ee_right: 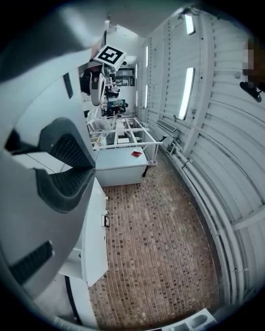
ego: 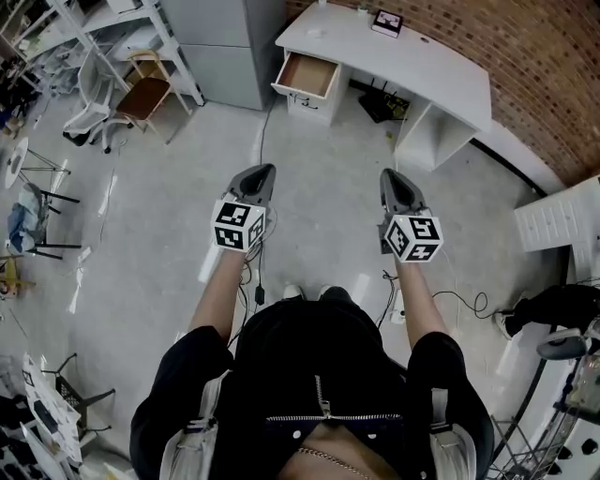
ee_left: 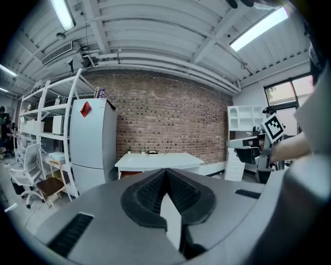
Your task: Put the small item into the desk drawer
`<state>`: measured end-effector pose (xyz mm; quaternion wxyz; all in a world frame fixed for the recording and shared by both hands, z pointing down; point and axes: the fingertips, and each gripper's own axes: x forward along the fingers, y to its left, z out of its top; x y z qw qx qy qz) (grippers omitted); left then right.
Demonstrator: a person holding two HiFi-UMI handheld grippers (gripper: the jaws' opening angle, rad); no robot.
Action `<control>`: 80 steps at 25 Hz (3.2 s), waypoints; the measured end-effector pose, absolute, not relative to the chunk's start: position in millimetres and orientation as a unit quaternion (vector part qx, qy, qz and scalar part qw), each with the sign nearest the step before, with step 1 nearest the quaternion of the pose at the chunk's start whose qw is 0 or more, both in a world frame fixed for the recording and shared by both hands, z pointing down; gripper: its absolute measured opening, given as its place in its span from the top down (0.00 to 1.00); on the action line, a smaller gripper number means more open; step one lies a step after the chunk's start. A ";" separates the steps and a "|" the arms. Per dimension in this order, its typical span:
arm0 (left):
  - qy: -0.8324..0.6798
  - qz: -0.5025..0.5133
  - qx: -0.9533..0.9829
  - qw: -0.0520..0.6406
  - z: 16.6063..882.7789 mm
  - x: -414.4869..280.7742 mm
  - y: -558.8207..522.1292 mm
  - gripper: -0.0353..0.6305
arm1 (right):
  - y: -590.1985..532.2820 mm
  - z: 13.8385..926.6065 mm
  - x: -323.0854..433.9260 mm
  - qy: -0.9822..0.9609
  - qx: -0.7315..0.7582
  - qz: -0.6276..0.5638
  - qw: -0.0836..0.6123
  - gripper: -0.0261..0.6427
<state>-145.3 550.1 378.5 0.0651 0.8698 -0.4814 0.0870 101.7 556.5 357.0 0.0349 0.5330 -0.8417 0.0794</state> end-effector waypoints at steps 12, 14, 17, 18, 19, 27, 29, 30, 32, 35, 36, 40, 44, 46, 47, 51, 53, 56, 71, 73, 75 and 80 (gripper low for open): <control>-0.469 0.092 0.875 0.077 391.6 -145.7 498.4 0.91 | 515.6 374.6 94.4 -0.837 0.536 0.097 0.045 0.95; -0.470 0.091 0.875 0.077 393.3 -143.1 478.1 0.91 | 494.3 378.8 97.3 -0.837 0.537 0.100 0.047 0.95; -0.476 0.095 0.871 0.078 399.0 -141.6 444.7 0.91 | 455.0 385.0 100.1 -0.840 0.531 0.102 0.048 0.95; -0.480 0.096 0.868 0.080 400.1 -139.9 432.3 0.91 | 440.2 385.5 102.2 -0.841 0.528 0.103 0.048 0.95; -0.483 0.095 0.867 0.081 400.2 -136.8 419.1 0.91 | 424.8 384.8 105.7 -0.843 0.526 0.103 0.047 0.95; -0.507 0.089 0.853 0.086 391.9 -98.4 308.2 0.91 | 295.6 372.9 137.1 -0.861 0.496 0.100 0.048 0.95; -0.512 0.088 0.850 0.086 391.5 -89.2 283.3 0.92 | 267.5 371.5 144.5 -0.866 0.488 0.100 0.048 0.95; -0.515 0.088 0.849 0.085 391.3 -84.7 272.1 0.91 | 254.8 371.3 147.8 -0.868 0.483 0.100 0.048 0.95; -0.519 0.089 0.846 0.085 390.8 -75.6 252.3 0.91 | 231.7 371.9 154.9 -0.873 0.475 0.099 0.051 0.95; -0.525 0.089 0.842 0.088 390.0 -65.8 227.7 0.91 | 201.5 371.0 163.3 -0.877 0.466 0.103 0.050 0.95; -0.527 0.090 0.840 0.089 389.6 -64.2 220.7 0.91 | 193.7 369.9 164.5 -0.879 0.464 0.104 0.048 0.95; -0.530 0.093 0.838 0.088 384.7 -62.6 194.6 0.91 | 167.7 367.1 163.3 -0.881 0.458 0.105 0.046 0.95; -0.530 0.096 0.838 0.085 387.9 -60.6 167.9 0.91 | 144.4 373.6 163.8 -0.882 0.457 0.109 0.044 0.95; -0.528 0.096 0.840 0.085 390.0 -60.2 152.7 0.91 | 131.5 378.5 163.6 -0.881 0.457 0.110 0.047 0.95; -0.526 0.095 0.841 0.085 391.0 -60.6 144.6 0.91 | 124.3 380.7 162.8 -0.881 0.457 0.110 0.049 0.95; -0.516 0.095 0.847 0.086 394.9 -65.0 107.5 0.91 | 93.0 383.0 155.7 -0.877 0.464 0.111 0.051 0.95; -0.509 0.096 0.851 0.086 396.3 -68.1 83.8 0.91 | 73.5 384.0 149.8 -0.875 0.469 0.112 0.052 0.95; -0.497 0.099 0.858 0.086 398.3 -73.4 45.6 0.91 | 40.1 387.6 139.6 -0.871 0.475 0.115 0.055 0.95; -0.444 0.117 0.885 0.073 400.9 -125.0 -128.5 0.91 | -114.7 384.2 67.8 -0.850 0.510 0.119 0.045 0.95; -0.440 0.117 0.887 0.076 403.8 -125.6 -137.0 0.91 | -120.7 387.7 62.6 -0.851 0.510 0.117 0.054 0.95; -0.437 0.117 0.889 0.078 405.7 -126.0 -143.7 0.91 | -125.9 388.7 59.8 -0.850 0.511 0.116 0.057 0.95; -0.437 0.115 0.889 0.081 409.7 -122.7 -161.1 0.91 | -140.8 391.0 63.7 -0.848 0.513 0.129 0.040 0.95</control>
